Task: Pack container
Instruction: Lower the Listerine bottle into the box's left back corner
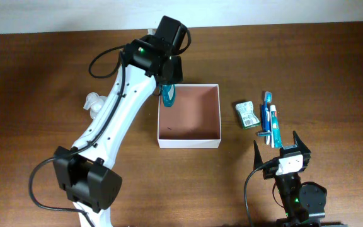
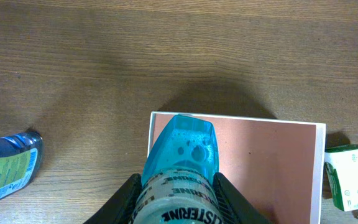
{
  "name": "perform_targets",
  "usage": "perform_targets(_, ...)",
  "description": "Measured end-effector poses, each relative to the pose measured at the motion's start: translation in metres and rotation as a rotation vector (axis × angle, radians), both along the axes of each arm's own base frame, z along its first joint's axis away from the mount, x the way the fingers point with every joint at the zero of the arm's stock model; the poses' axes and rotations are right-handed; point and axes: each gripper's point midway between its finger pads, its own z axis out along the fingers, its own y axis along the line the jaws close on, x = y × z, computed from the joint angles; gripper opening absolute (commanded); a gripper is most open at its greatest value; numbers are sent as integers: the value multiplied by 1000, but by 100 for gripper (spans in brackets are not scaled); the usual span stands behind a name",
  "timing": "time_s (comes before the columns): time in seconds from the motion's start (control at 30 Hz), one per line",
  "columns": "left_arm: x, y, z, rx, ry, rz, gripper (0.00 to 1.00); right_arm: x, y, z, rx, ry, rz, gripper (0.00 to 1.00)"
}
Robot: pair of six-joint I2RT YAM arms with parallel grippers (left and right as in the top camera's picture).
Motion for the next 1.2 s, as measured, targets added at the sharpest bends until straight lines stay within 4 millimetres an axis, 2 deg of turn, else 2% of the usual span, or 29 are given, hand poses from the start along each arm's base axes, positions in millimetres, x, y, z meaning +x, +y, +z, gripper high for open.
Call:
perform_targets(0.37,7,-5,-41,69,62,0,13,0,0,0,0,0,0,98)
perform_targets(0.63,9,-3,-48,85,69,4,13,0,0,0,0,0,0,98)
perform_targets(0.83,11,-4,-70,111,110,5,13,0,0,0,0,0,0,98)
perform_targets(1.13,9,-3,-71,116,117,4,14,0,0,0,-1,0,0,98)
perform_targets(1.17,8,-3,-71,118,119,4,25,0,0,0,0,0,0,98)
perform_targets(1.2,8,-3,-71,118,121,5,30,0,0,0,0,0,0,98)
